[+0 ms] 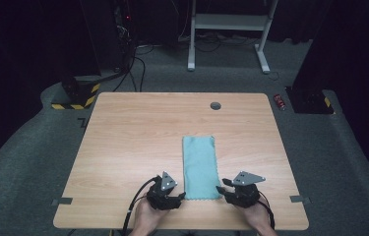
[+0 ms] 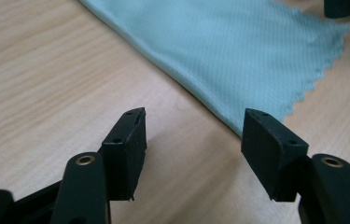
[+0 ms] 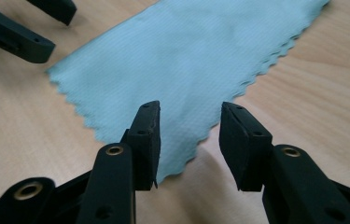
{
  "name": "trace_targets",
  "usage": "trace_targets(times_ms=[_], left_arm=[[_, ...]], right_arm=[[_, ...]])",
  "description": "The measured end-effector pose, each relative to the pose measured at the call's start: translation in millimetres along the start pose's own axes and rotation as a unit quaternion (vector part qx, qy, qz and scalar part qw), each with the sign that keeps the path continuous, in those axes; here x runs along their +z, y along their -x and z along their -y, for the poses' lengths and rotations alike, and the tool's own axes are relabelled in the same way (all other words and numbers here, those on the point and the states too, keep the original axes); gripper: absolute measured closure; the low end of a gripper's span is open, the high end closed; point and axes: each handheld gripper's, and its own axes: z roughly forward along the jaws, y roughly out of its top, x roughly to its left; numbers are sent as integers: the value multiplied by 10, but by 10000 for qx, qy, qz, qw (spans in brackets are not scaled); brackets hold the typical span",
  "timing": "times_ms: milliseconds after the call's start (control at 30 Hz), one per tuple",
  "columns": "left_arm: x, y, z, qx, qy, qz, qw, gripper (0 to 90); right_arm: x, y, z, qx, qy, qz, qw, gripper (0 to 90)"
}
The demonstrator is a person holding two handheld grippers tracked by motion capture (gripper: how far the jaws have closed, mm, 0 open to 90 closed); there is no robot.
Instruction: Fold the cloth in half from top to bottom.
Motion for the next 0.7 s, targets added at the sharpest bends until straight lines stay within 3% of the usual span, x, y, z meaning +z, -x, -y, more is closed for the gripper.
trace_targets(times_ms=[200,400,533,700], left_arm=[[237,-402,-325,-686,85,-34,9976,404],[487,-685,-622,-908,9,-293,9954,400],[639,-836,-773,-1175,4,-308,9926,397],[783,-952,-951,-1322,75,-328,9907,399]], right_arm=[[171,292,-185,446,61,155,9989,626],[384,567,-425,903,170,237,9955,645],[552,703,-576,1080,91,262,9938,648],[718,874,-714,1305,20,389,9907,643]])
